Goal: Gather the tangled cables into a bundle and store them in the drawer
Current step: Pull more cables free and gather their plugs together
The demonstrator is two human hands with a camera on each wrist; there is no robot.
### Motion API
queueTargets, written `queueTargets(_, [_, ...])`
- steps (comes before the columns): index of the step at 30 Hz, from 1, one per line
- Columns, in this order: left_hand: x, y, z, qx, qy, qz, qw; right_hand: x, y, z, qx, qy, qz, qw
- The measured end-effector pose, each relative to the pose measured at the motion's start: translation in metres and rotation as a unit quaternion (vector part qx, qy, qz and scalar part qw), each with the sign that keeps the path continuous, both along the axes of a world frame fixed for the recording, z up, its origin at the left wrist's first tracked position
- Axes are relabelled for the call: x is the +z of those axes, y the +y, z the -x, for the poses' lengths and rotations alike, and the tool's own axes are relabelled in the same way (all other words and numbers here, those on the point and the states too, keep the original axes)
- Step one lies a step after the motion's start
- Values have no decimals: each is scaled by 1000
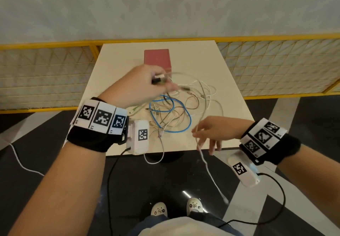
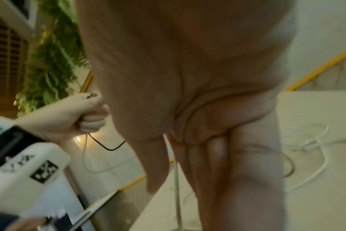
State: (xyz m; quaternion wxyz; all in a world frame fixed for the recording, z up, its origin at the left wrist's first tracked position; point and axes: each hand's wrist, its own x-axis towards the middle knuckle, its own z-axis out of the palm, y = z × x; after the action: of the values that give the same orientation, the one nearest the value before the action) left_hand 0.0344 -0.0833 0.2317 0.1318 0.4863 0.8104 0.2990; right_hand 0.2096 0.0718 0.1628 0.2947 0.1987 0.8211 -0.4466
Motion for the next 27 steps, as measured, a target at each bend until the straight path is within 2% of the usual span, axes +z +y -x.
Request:
queueTargets(2, [-4, 3, -4, -24, -12, 27, 999, -4, 4, -4, 48, -53, -74, 995])
queueTargets(4, [-7, 7, -10, -35, -24, 9, 999, -1, 8, -6, 77, -91, -109, 987])
queueTargets(8, [-2, 15, -27, -43, -100, -43, 993, 19, 16, -3, 100, -85, -145, 981])
queueTargets(9, [0, 17, -31, -47, -138, -59, 988, 23, 19, -2, 100, -60, -164, 979])
queueTargets(11, [2, 20, -35, -66, -190, -86, 976, 30, 24, 1, 99, 49, -216, 970])
queueTargets(13, [2, 25, -40, -78, -171, -97, 977, 34, 23, 4, 79, 191, -231, 951])
queueTargets(16, [-2, 31, -48, -93, -176, -114, 973, 37, 4, 11, 25, 313, -83, 946])
queueTargets(18, [-4, 35, -50, -88, -179, -128, 972, 35, -9, 17, 10, 349, 20, 937])
queueTargets(21, [0, 36, -52, -49, -225, -128, 965, 34, -24, 21, -27, 380, 150, 912])
queueTargets(24, [2, 35, -52, -23, -238, -175, 955, 35, -35, 25, -86, 393, 201, 893])
queueTargets(27, [4, 30, -50, -48, -273, -223, 935, 32, -35, 27, -111, 403, 222, 881])
